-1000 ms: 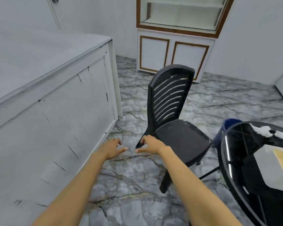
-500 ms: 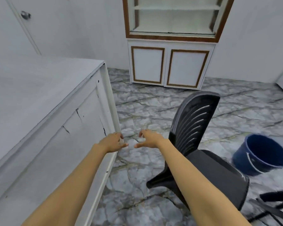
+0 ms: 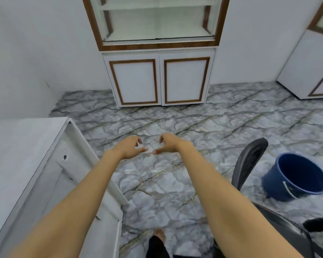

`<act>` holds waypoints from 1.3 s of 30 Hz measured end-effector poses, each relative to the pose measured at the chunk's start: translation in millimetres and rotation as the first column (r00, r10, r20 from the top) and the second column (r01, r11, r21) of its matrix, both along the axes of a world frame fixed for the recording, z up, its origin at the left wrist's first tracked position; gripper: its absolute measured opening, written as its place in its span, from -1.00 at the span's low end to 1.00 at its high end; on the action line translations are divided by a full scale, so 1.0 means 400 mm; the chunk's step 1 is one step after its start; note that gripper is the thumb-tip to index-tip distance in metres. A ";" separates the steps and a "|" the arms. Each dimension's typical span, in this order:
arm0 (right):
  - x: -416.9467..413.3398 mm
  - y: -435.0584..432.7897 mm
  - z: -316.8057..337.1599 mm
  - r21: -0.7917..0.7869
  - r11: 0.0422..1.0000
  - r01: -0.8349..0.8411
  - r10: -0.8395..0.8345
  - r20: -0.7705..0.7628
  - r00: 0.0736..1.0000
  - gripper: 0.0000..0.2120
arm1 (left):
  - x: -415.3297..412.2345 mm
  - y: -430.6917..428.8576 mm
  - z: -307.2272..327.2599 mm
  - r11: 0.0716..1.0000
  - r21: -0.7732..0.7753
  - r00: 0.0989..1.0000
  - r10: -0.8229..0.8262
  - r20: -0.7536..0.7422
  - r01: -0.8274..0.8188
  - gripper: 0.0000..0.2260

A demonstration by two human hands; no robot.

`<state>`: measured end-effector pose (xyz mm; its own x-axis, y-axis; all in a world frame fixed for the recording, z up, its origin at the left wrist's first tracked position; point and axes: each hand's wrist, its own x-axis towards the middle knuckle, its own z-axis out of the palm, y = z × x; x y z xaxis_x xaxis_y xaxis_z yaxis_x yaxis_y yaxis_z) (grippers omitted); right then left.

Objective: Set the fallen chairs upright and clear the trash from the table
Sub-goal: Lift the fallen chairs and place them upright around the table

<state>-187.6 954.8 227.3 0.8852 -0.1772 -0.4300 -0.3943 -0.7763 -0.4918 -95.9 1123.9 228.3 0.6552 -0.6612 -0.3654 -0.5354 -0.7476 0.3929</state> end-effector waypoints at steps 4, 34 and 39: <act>0.106 -0.180 0.011 0.033 0.990 0.138 -0.137 -0.012 0.990 -0.38 | 0.180 -0.173 0.002 0.994 0.034 0.994 -0.102 -0.039 0.103 -0.54; -0.283 -1.074 -0.043 0.099 0.005 0.995 -0.992 0.129 -0.007 -0.52 | 0.007 -1.693 -0.019 0.154 -0.073 0.152 -0.988 -0.036 0.985 -0.50; -0.453 -1.174 -0.057 0.118 -0.159 0.980 -0.984 0.062 -0.168 -0.46 | -0.197 -1.890 -0.014 0.001 -0.091 -0.002 -0.999 -0.034 0.996 -0.53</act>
